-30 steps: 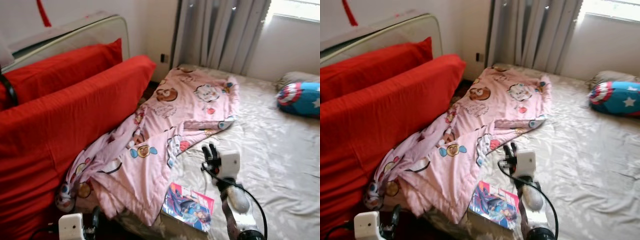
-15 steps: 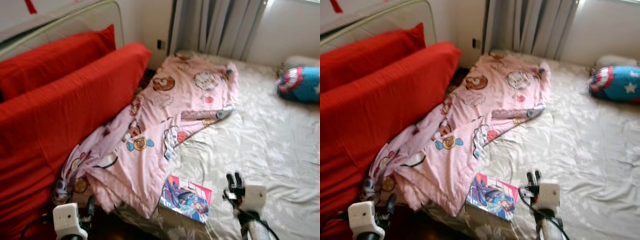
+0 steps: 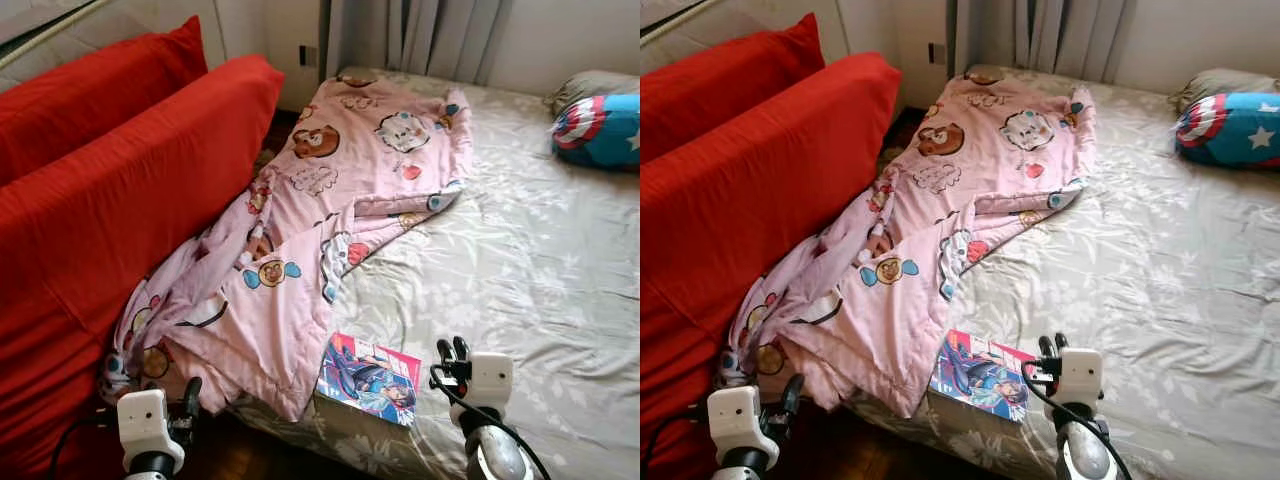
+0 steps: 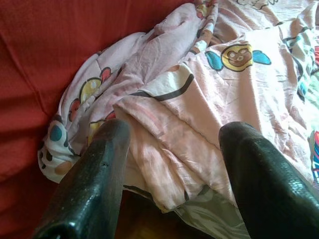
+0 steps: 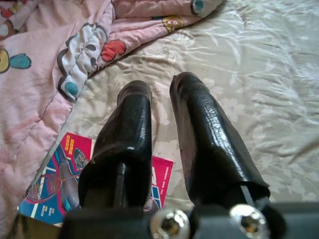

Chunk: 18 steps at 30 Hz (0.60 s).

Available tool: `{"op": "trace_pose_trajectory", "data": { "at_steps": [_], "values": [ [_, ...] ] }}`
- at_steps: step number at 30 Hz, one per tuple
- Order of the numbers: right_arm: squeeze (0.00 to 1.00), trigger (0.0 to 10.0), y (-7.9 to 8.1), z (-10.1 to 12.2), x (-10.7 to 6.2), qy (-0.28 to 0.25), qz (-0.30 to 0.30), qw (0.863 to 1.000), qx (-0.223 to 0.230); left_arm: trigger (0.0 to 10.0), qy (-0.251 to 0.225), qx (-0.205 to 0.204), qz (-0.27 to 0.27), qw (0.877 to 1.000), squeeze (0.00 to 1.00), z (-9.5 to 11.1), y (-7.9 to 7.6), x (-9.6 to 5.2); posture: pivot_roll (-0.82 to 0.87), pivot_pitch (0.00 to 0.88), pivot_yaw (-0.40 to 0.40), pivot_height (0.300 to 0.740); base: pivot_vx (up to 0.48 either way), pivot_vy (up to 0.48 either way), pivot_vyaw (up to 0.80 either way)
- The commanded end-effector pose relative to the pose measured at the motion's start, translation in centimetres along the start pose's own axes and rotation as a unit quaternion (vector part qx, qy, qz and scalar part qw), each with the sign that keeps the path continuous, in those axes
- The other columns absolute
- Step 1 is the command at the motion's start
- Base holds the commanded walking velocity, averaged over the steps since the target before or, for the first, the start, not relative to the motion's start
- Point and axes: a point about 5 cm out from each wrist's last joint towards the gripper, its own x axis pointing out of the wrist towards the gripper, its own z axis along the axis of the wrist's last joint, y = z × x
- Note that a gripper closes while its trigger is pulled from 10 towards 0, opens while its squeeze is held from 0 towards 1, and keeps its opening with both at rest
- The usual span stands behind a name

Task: Clean up the room

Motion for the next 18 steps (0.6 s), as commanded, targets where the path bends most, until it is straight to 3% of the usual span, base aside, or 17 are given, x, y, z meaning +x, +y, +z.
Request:
{"op": "trace_pose_trajectory", "data": {
  "at_steps": [1, 8, 18],
  "values": [
    [0.00, 10.0, -0.38, -0.63, -0.21, 0.025, -0.014, 1.000, -0.001, 10.0, 0.011, 0.001, -0.001, 1.000, 0.00, -0.17, -0.09, -0.17, -0.07, 0.212, -0.012, 0.740, 0.000, 0.000, 0.00],
    [0.00, 10.0, 0.31, 0.01, -0.33, 0.000, 0.007, 1.000, -0.003, 10.0, 0.010, -0.003, 0.002, 1.000, 0.00, -0.03, -0.27, 0.18, -0.09, 0.215, -0.025, 0.710, 0.000, 0.000, 0.00],
    [0.00, 10.0, -0.28, -0.37, 0.00, 0.028, -0.010, 0.999, -0.016, 10.0, 0.010, -0.001, 0.007, 1.000, 0.00, 0.18, -0.15, 0.33, -0.09, 0.215, -0.025, 0.705, 0.000, 0.000, 0.00]
  ]
}}
